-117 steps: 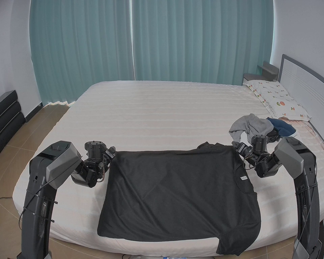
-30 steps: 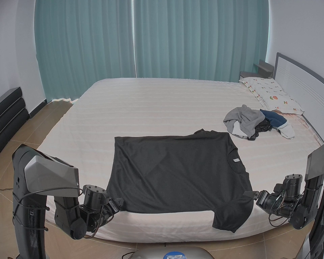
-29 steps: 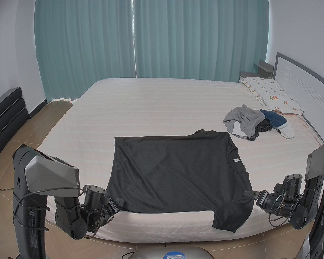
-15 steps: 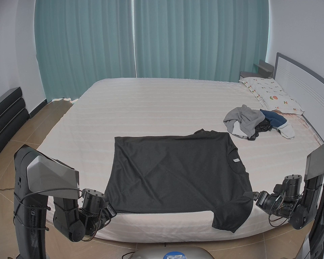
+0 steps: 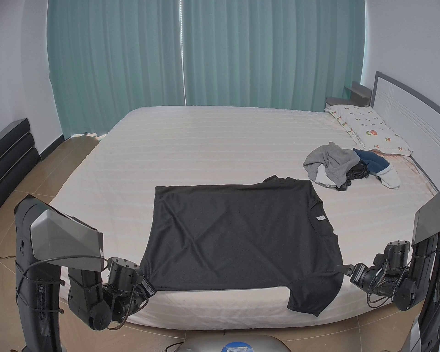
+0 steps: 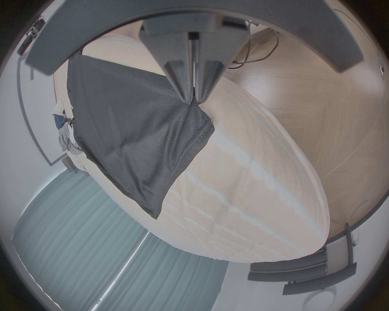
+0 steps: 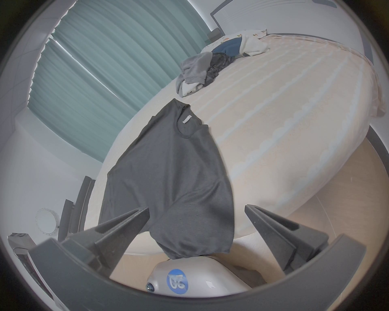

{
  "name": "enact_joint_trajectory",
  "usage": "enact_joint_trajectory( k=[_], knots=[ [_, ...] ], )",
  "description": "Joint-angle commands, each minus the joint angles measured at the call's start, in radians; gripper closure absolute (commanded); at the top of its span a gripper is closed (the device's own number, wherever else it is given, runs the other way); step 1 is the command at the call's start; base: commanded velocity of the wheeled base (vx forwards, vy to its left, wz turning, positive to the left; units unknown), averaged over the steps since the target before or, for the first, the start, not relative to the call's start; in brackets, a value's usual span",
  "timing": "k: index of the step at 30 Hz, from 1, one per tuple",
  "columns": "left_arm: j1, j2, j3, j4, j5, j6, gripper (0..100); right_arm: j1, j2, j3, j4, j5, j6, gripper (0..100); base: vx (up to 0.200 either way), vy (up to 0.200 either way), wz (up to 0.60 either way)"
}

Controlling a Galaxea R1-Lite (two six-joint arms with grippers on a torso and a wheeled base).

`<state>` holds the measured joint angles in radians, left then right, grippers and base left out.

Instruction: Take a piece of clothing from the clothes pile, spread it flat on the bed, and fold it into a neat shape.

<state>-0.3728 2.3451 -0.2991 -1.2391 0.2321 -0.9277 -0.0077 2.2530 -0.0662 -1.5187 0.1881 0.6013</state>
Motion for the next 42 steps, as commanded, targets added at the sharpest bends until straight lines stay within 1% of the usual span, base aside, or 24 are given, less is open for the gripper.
enact_joint_trajectory(
  k=[1,6,9,18,19,26,36,42],
  knots=[
    [0.006,-0.010,0.002,-0.011,-0.016,-0.016,100,-0.012,0.111,-0.007,-0.047,0.002,-0.006,0,0.000,0.000,0.00],
    [0.009,-0.001,0.003,-0.043,-0.014,-0.016,100,-0.012,0.123,-0.035,-0.046,0.004,-0.003,0,0.000,0.000,0.00],
    [0.009,0.000,0.009,-0.065,-0.016,-0.016,100,-0.014,0.138,-0.089,-0.046,0.005,0.005,0,0.000,0.000,0.00],
    [0.012,0.005,0.009,-0.071,-0.016,-0.014,100,-0.009,0.183,-0.172,-0.046,0.004,0.008,0,0.000,0.000,0.00],
    [0.012,0.005,0.011,-0.071,-0.016,-0.014,100,-0.009,0.195,-0.187,-0.044,0.004,0.006,100,0.000,0.000,0.00],
    [0.012,0.005,0.012,-0.071,-0.014,-0.014,100,-0.029,0.198,-0.277,-0.044,-0.001,0.002,100,0.000,0.000,0.00],
    [0.015,0.003,0.008,-0.071,-0.016,-0.016,100,-0.029,0.201,-0.392,-0.043,0.002,-0.005,100,0.000,0.000,0.00],
    [0.017,0.003,0.005,-0.071,-0.014,-0.017,100,-0.029,0.204,-0.460,0.008,0.004,-0.003,100,0.000,0.000,0.00]
  ],
)
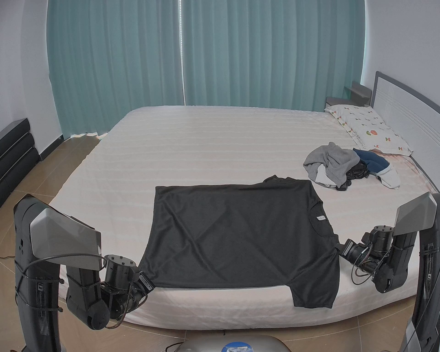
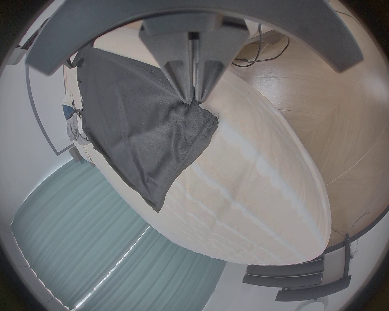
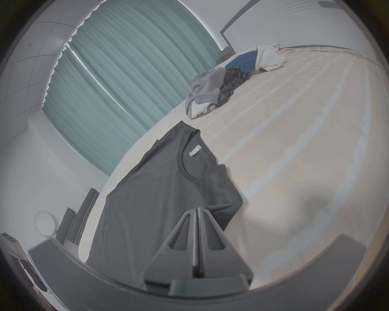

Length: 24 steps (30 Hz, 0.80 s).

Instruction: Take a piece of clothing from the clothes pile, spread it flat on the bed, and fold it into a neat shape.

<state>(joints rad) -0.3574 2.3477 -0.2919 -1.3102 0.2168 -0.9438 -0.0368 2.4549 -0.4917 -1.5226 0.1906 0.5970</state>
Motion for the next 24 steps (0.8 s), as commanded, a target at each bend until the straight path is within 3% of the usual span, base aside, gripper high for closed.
enact_joint_trajectory(
  k=[1,3,4,15,18,20,21,24],
  knots=[
    [0.002,0.002,-0.003,0.000,0.001,-0.001,100,-0.002,0.016,-0.050,0.018,0.001,0.001,100,0.000,0.000,0.00],
    [0.000,0.002,-0.003,0.000,0.001,-0.001,100,-0.002,0.029,-0.053,0.016,0.001,0.001,100,0.000,0.000,0.00],
    [0.002,0.002,-0.001,0.000,0.001,-0.001,100,-0.002,0.041,-0.051,0.012,0.006,-0.002,0,0.000,0.000,0.00],
    [0.000,0.002,0.000,0.000,-0.001,-0.001,100,-0.038,-0.025,0.061,-0.039,0.046,0.001,0,0.000,0.000,0.00],
    [0.000,0.002,0.000,0.000,0.001,-0.001,100,-0.061,-0.080,0.183,-0.039,0.178,-0.006,0,0.000,0.000,0.00],
    [0.000,0.002,0.000,0.000,-0.001,-0.001,100,-0.069,-0.088,0.209,-0.039,0.208,-0.016,0,0.000,0.000,0.00],
    [0.000,0.002,0.002,0.000,0.001,-0.001,100,-0.080,-0.085,0.263,-0.039,0.251,-0.071,0,0.000,0.000,0.00],
    [0.000,0.002,0.002,-0.001,-0.001,-0.001,100,-0.087,-0.039,0.305,-0.041,0.293,-0.184,0,0.000,0.000,0.00]
  ],
)
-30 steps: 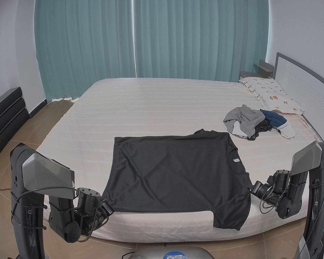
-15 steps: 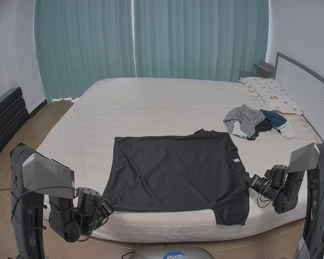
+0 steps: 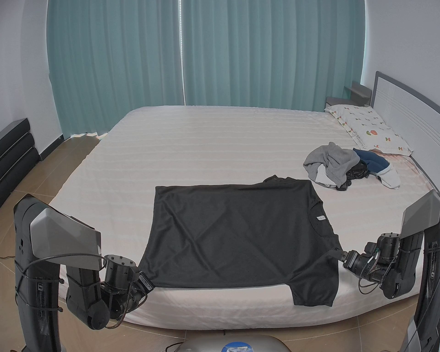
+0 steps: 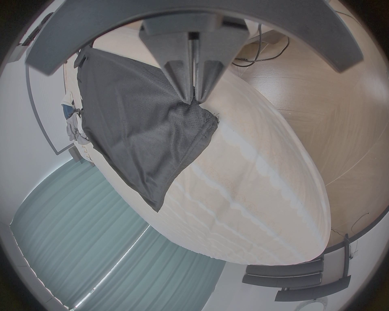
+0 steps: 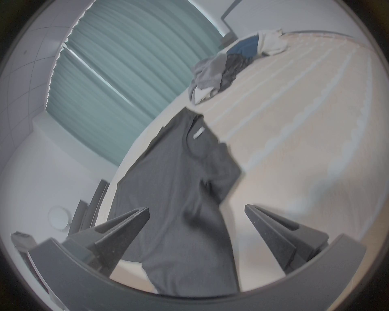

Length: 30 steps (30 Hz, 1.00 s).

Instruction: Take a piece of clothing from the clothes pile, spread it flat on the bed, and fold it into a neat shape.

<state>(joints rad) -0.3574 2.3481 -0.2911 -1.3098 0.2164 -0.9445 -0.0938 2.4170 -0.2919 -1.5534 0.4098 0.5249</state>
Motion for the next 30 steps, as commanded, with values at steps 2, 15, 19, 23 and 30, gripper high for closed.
enact_joint_trajectory(
  k=[2,15,19,23,30],
  knots=[
    [0.000,0.002,0.001,0.000,0.001,0.001,100,-0.029,0.024,0.108,-0.010,0.083,-0.157,0,0.000,0.000,0.00],
    [0.000,0.002,0.001,0.000,0.001,0.001,100,0.008,0.063,0.051,-0.008,0.086,-0.171,0,0.000,0.000,0.00],
    [0.000,0.002,0.000,0.000,0.001,0.001,100,0.026,0.073,0.040,-0.010,0.086,-0.171,0,0.000,0.000,0.00],
    [0.000,0.002,0.000,0.000,0.001,0.003,100,0.037,0.074,0.037,-0.010,0.086,-0.171,0,0.000,0.000,0.00],
    [0.000,0.002,0.000,0.000,0.001,0.001,100,0.028,0.076,0.042,-0.010,0.083,-0.181,100,0.000,0.000,0.00]
  ],
)
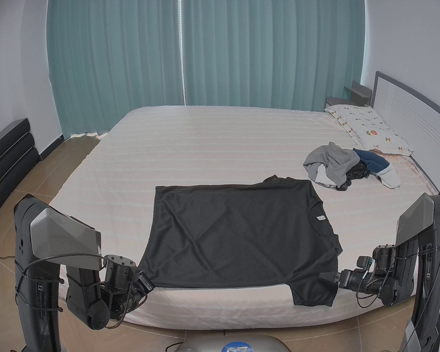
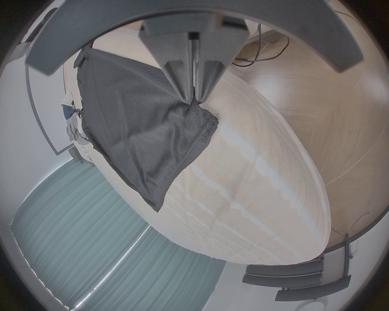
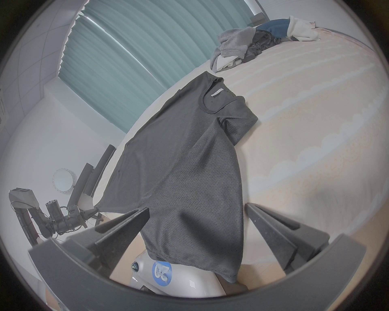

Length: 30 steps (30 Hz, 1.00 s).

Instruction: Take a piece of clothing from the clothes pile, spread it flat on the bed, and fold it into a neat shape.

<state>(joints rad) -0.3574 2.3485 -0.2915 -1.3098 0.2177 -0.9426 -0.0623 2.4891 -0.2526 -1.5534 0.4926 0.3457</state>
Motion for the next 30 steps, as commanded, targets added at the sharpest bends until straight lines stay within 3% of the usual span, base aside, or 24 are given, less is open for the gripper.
enact_joint_trajectory(
  k=[1,12,19,30],
  knots=[
    [0.000,0.002,0.000,0.000,0.000,-0.001,100,-0.014,0.002,0.018,-0.010,-0.006,-0.004,100,0.000,0.000,0.00],
    [0.002,0.000,-0.003,0.000,-0.001,-0.004,100,-0.106,-0.013,0.085,-0.011,0.006,-0.056,100,0.000,0.000,0.00],
    [0.005,-0.003,0.009,-0.002,0.009,0.008,100,-0.134,-0.081,0.180,-0.011,0.057,-0.106,100,0.000,0.000,0.00],
    [0.008,-0.005,0.117,-0.114,0.011,0.131,100,-0.166,-0.107,0.253,-0.008,0.092,-0.143,100,0.000,0.000,0.00]
  ],
)
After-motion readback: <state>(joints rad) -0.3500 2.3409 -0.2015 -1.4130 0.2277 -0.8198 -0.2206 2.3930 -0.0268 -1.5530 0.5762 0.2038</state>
